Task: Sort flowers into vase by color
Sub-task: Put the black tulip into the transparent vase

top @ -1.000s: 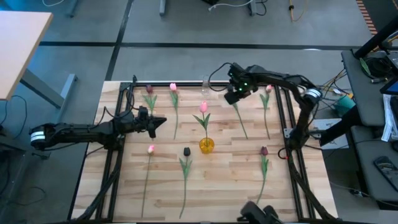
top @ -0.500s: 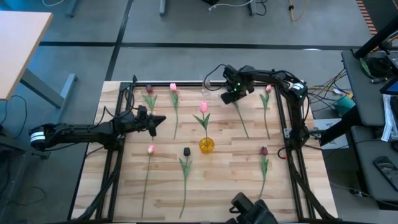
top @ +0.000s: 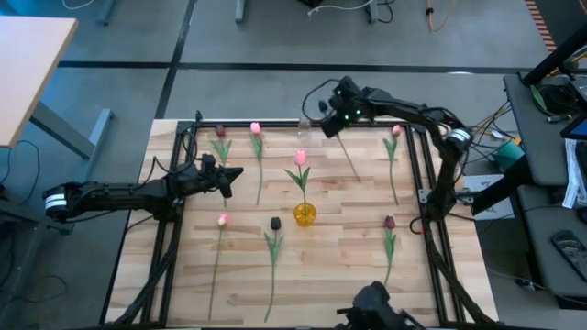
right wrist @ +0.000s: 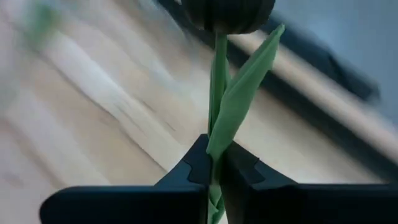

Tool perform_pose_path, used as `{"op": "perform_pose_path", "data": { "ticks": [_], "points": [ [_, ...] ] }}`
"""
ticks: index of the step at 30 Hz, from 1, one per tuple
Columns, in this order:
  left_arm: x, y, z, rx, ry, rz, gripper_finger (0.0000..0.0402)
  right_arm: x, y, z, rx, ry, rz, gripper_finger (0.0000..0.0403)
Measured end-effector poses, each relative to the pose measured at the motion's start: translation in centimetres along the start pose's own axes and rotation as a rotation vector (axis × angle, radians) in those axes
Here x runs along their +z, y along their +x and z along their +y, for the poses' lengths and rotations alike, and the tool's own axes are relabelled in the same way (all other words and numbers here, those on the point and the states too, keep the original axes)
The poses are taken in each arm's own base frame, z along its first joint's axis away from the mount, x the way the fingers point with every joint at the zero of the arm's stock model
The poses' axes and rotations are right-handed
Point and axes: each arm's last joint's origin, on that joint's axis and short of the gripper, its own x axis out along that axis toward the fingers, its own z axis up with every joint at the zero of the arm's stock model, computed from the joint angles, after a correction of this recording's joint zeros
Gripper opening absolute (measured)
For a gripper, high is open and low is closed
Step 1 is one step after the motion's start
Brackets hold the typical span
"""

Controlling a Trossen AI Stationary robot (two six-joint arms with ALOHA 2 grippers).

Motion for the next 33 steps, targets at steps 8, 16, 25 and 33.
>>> {"op": "perform_pose_path", "data": {
  "ticks": [8, 16, 25, 33],
  "points": [
    [0.1, 0.0, 0.1, 0.044, -0.016, -0.034, 0.0000, 4.3, -6.9, 2.2, 0.253, -0.220, -0.513, 0.0013],
    [0.2, 0.0, 0.2, 0.074, -0.027, -0.062, 0.0000, 6.4, -10.7, 3.4, 0.315, -0.315, -0.850, 0.0013],
    [0.2, 0.0, 0.2, 0.083, -0.026, -0.067, 0.0000, 7.7, -8.8, 3.0, 0.271, -0.343, -0.985, 0.0012],
    [0.2, 0.0, 0.2, 0.084, -0.027, -0.068, 0.0000, 7.8, -6.8, 2.7, 0.260, -0.340, -0.964, 0.0012]
  ]
}}
